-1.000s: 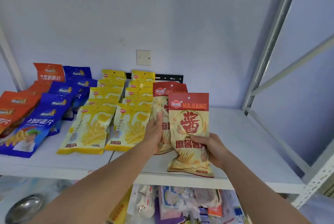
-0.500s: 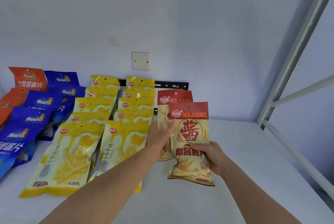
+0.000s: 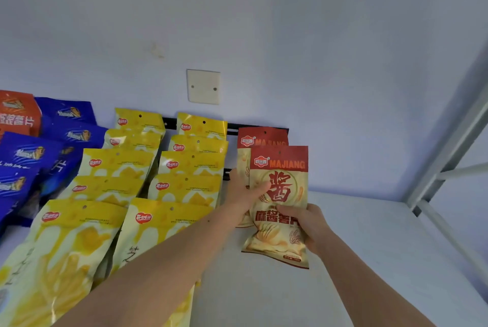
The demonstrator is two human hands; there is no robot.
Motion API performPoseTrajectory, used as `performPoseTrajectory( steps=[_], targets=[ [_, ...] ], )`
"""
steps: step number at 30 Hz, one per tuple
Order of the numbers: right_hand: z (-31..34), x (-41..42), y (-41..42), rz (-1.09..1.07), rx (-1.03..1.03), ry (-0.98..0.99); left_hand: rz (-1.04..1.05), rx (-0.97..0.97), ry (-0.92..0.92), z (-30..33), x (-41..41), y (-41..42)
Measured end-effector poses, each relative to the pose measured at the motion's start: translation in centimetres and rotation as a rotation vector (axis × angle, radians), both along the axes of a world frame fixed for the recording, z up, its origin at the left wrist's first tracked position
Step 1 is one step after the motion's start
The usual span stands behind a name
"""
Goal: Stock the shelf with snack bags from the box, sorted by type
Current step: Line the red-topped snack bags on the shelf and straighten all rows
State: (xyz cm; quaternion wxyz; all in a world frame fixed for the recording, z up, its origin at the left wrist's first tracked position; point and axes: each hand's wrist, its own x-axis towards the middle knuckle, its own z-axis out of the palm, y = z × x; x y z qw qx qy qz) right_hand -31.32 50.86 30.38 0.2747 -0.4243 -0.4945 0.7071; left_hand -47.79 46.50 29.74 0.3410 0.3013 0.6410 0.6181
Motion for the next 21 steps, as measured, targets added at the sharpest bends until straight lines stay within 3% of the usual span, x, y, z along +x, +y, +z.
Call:
performPoseTrajectory(
  steps=[6, 10, 21],
  targets=[
    [-1.4, -2.4, 3.8, -0.001, 0.164, -0.016, 0.021, 0.167, 0.046, -0.2, -2.0, 3.1],
    [-3.7, -3.7, 4.3, -0.009, 0.218, -0.144, -0.002, 0.072, 0.044, -1.6, -2.3, 4.1],
    [-5.3, -5.6, 4.6, -0.032, 0.241, -0.231, 0.078, -0.031, 0.098, -3.1, -2.9, 5.0]
  ],
)
